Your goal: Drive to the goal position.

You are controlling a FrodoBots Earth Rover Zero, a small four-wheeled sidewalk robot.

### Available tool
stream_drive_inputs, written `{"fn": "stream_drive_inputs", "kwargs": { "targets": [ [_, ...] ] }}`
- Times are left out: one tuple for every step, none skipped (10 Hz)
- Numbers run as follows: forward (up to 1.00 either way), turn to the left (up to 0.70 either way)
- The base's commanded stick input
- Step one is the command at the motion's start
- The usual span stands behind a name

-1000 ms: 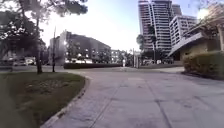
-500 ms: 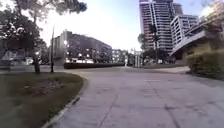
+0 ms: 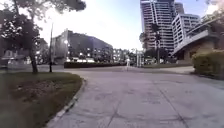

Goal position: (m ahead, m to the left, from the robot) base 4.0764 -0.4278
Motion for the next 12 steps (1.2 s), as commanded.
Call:
{"fn": "stream_drive_inputs", "kwargs": {
  "targets": [
    [0.7,0.0],
    [0.7,0.0],
    [0.7,0.0],
    [0.7,0.0],
    [0.7,0.0],
    [0.7,0.0],
    [0.7,0.0],
    [0.7,0.0],
    [0.7,0.0],
    [0.7,0.0],
    [0.7,0.0],
    [0.7,0.0]
  ]
}}
